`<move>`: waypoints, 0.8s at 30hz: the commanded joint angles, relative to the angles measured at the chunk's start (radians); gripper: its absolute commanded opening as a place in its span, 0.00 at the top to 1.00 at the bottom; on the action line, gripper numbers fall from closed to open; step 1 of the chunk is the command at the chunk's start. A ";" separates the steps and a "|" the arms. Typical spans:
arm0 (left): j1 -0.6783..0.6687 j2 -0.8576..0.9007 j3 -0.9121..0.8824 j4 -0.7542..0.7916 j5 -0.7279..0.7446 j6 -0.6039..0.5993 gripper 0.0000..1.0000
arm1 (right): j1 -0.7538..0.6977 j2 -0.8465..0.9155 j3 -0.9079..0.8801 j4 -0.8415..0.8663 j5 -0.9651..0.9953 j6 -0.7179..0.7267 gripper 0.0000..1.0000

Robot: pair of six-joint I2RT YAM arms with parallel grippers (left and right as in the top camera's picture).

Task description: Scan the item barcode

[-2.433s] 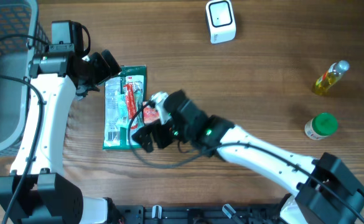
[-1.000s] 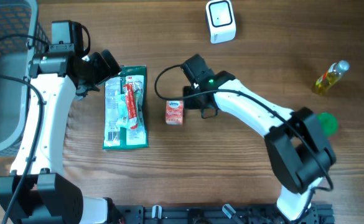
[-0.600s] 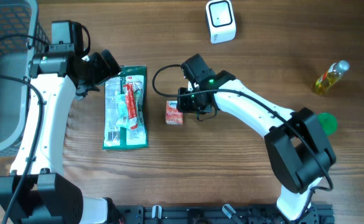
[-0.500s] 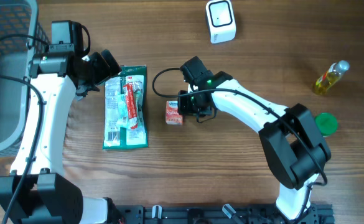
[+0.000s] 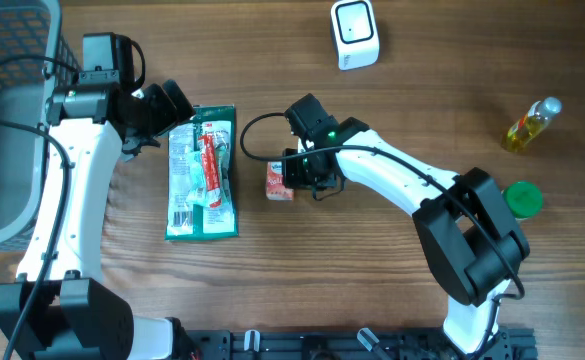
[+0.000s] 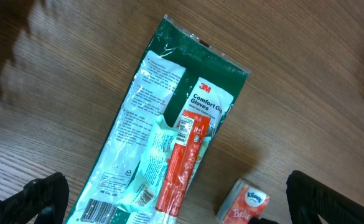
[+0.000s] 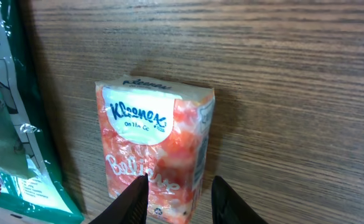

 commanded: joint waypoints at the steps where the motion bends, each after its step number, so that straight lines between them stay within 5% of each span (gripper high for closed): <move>1: 0.004 -0.001 0.003 0.000 0.001 0.019 0.00 | 0.003 0.018 -0.014 0.006 0.037 0.004 0.66; 24: 0.004 -0.001 0.003 0.000 0.001 0.019 0.00 | 0.003 0.018 -0.014 0.029 0.047 0.004 0.67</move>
